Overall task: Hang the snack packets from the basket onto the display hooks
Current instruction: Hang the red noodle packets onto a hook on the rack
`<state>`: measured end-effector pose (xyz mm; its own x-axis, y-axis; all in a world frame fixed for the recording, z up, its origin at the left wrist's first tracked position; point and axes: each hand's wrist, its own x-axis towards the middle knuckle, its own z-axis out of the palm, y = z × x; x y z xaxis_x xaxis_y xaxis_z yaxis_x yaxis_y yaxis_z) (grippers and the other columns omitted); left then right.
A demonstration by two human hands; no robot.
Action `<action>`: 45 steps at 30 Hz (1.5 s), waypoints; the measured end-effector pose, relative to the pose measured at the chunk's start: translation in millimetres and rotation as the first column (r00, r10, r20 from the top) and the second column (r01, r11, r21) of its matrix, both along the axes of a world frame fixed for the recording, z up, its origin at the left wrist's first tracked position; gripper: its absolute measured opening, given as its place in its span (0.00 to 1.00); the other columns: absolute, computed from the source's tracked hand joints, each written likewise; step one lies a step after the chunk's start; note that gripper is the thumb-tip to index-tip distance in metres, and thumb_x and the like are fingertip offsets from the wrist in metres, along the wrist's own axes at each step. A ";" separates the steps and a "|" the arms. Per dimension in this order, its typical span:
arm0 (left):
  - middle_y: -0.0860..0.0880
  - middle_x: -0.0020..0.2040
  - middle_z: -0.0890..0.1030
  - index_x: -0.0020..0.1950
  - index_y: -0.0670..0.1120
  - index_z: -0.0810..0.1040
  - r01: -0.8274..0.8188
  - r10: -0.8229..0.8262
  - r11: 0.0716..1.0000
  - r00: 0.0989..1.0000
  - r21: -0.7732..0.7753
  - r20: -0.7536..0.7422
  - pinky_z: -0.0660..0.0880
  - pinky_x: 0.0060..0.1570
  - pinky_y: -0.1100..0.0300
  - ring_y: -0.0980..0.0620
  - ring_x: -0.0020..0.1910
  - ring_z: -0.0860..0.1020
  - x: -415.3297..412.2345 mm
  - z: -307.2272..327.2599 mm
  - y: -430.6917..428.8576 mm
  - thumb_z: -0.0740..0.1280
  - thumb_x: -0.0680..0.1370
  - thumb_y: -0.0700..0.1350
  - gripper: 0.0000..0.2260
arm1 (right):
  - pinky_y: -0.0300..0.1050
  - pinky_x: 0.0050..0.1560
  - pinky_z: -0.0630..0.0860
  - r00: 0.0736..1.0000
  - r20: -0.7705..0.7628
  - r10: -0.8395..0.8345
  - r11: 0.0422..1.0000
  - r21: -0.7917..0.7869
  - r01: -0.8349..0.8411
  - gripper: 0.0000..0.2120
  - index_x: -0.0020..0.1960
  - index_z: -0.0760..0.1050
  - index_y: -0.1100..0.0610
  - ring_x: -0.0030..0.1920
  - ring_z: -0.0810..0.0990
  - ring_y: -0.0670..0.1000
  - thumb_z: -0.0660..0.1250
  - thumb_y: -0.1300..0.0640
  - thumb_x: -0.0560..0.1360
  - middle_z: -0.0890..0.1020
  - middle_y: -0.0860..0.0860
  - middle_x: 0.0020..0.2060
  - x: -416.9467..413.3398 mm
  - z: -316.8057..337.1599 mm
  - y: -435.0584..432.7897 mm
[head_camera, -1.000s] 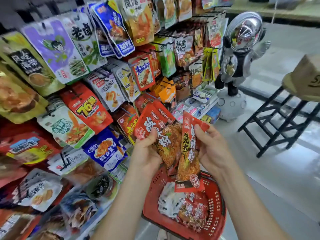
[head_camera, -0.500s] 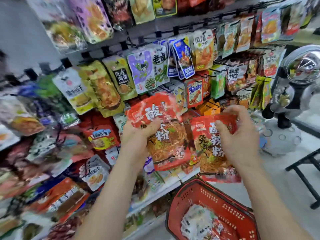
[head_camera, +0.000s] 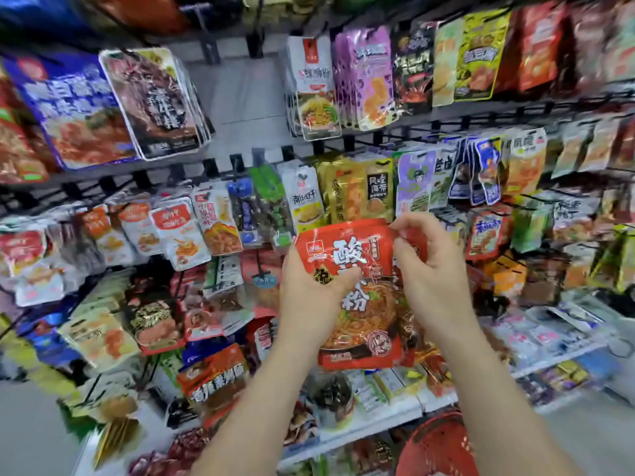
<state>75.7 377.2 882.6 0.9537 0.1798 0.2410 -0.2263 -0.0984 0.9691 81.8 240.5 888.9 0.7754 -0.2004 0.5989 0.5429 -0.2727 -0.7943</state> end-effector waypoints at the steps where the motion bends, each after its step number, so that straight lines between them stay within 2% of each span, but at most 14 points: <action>1: 0.59 0.50 0.79 0.54 0.59 0.70 0.016 -0.016 1.000 1.000 -0.025 -0.012 0.75 0.50 0.58 0.68 0.46 0.78 0.3 1.9 13.7 0.76 0.71 0.44 0.20 | 0.33 0.37 0.67 1.000 0.013 0.009 1.000 0.018 -0.010 0.14 0.47 0.73 0.48 0.36 0.72 0.40 0.61 0.67 0.77 0.77 0.39 0.37 -0.9 4.2 14.2; 5: 0.61 0.51 0.82 0.56 0.63 0.70 0.106 -0.116 0.975 0.992 -0.196 -0.043 0.78 0.54 0.52 0.61 0.52 0.80 -4.6 6.5 58.9 0.77 0.70 0.45 0.23 | 0.39 0.36 0.68 0.997 0.038 0.068 0.997 0.031 -0.069 0.12 0.47 0.73 0.48 0.35 0.72 0.45 0.61 0.65 0.78 0.77 0.37 0.38 -5.5 17.1 63.8; 8: 0.58 0.55 0.81 0.66 0.57 0.69 -0.018 0.021 0.984 1.000 -0.180 0.018 0.76 0.56 0.55 0.57 0.56 0.79 -8.4 13.6 84.2 0.77 0.71 0.43 0.28 | 0.32 0.43 0.70 0.987 0.029 0.157 0.985 0.066 -0.159 0.08 0.48 0.73 0.47 0.41 0.74 0.39 0.63 0.61 0.79 0.77 0.36 0.41 -7.4 25.6 92.6; 10: 0.62 0.58 0.76 0.69 0.58 0.66 -0.072 0.084 0.987 0.993 -0.142 0.084 0.72 0.59 0.65 0.66 0.58 0.75 -11.8 24.8 98.5 0.76 0.71 0.43 0.31 | 0.31 0.50 0.71 0.971 -0.005 0.239 0.969 0.068 -0.238 0.05 0.50 0.72 0.45 0.47 0.76 0.37 0.68 0.53 0.77 0.77 0.36 0.44 -7.1 28.9 107.2; 12: 0.68 0.59 0.66 0.74 0.58 0.57 -0.085 0.094 0.993 0.988 -0.080 0.121 0.63 0.59 0.72 0.72 0.58 0.66 -12.8 33.8 111.6 0.74 0.73 0.46 0.36 | 0.45 0.58 0.76 0.940 -0.054 0.337 0.938 0.099 -0.331 0.12 0.52 0.71 0.42 0.53 0.78 0.45 0.72 0.51 0.73 0.79 0.42 0.49 -4.4 30.6 117.7; 14: 0.63 0.69 0.60 0.78 0.53 0.50 -0.098 0.101 0.995 0.984 -0.024 0.148 0.58 0.70 0.62 0.64 0.68 0.60 -6.1 37.2 126.1 0.74 0.73 0.49 0.43 | 0.55 0.55 0.79 0.901 -0.093 0.424 0.901 0.144 -0.409 0.17 0.54 0.69 0.42 0.52 0.81 0.51 0.73 0.55 0.73 0.80 0.50 0.52 -2.9 36.8 126.7; 16: 0.55 0.73 0.65 0.76 0.55 0.57 -0.151 0.144 0.988 0.967 0.016 0.208 0.63 0.71 0.50 0.55 0.71 0.65 -0.6 45.1 135.2 0.76 0.70 0.53 0.40 | 0.52 0.52 0.81 0.880 -0.080 0.467 0.876 0.178 -0.449 0.19 0.55 0.69 0.41 0.50 0.82 0.49 0.72 0.59 0.74 0.80 0.52 0.55 0.7 44.7 133.6; 21: 0.55 0.49 0.81 0.60 0.52 0.70 -0.164 0.134 0.985 0.923 0.054 0.360 0.77 0.49 0.62 0.61 0.47 0.81 23.7 77.9 140.8 0.75 0.72 0.39 0.22 | 0.49 0.59 0.78 0.890 -0.048 0.453 0.892 0.036 -0.451 0.21 0.63 0.67 0.35 0.54 0.80 0.41 0.69 0.53 0.76 0.79 0.40 0.54 26.3 77.2 141.1; 24: 0.56 0.47 0.80 0.58 0.52 0.70 -0.193 0.140 0.978 0.882 0.074 0.449 0.76 0.45 0.68 0.63 0.44 0.80 46.5 108.0 140.0 0.75 0.71 0.39 0.21 | 0.47 0.58 0.78 0.823 -0.023 0.568 0.821 0.095 -0.564 0.22 0.61 0.68 0.32 0.55 0.80 0.41 0.66 0.57 0.78 0.80 0.38 0.55 54.0 106.9 132.8; 27: 0.54 0.50 0.81 0.60 0.51 0.70 -0.210 0.149 0.975 0.863 0.073 0.482 0.78 0.50 0.57 0.57 0.48 0.81 67.9 134.6 137.2 0.76 0.71 0.42 0.22 | 0.50 0.58 0.78 0.695 0.067 0.715 0.670 0.215 -0.710 0.24 0.60 0.73 0.37 0.59 0.80 0.49 0.63 0.66 0.77 0.81 0.45 0.59 83.0 126.6 123.4; 33: 0.49 0.52 0.83 0.59 0.52 0.73 -0.128 0.156 0.987 0.893 -0.094 0.422 0.79 0.52 0.41 0.47 0.51 0.82 119.7 158.3 122.2 0.73 0.73 0.40 0.18 | 0.53 0.49 0.81 0.788 0.207 0.579 0.750 0.242 -0.615 0.14 0.55 0.80 0.46 0.52 0.84 0.55 0.70 0.62 0.74 0.85 0.50 0.50 141.1 142.8 124.0; 38: 0.51 0.50 0.84 0.58 0.52 0.74 -0.081 0.119 0.991 0.886 -0.102 0.447 0.79 0.52 0.43 0.47 0.50 0.83 149.0 155.0 107.6 0.68 0.77 0.37 0.14 | 0.35 0.40 0.79 0.759 0.215 0.615 0.714 0.258 -0.651 0.15 0.36 0.83 0.41 0.41 0.84 0.40 0.71 0.60 0.74 0.85 0.39 0.37 172.3 146.5 124.5; 41: 0.48 0.50 0.84 0.60 0.50 0.73 -0.048 0.136 0.978 0.881 -0.201 0.454 0.80 0.50 0.46 0.45 0.51 0.83 162.0 154.9 105.3 0.67 0.77 0.37 0.14 | 0.53 0.45 0.82 0.801 0.236 0.551 0.756 0.265 -0.598 0.06 0.42 0.84 0.47 0.43 0.84 0.51 0.72 0.57 0.74 0.86 0.50 0.39 188.0 142.2 132.0; 45: 0.48 0.50 0.84 0.58 0.49 0.74 -0.081 0.221 0.952 0.846 -0.294 0.485 0.81 0.48 0.47 0.46 0.49 0.83 177.1 157.0 106.9 0.68 0.77 0.40 0.11 | 0.57 0.45 0.82 0.840 0.233 0.491 0.781 0.309 -0.543 0.03 0.40 0.84 0.50 0.39 0.85 0.55 0.74 0.57 0.72 0.86 0.52 0.36 202.6 139.9 137.7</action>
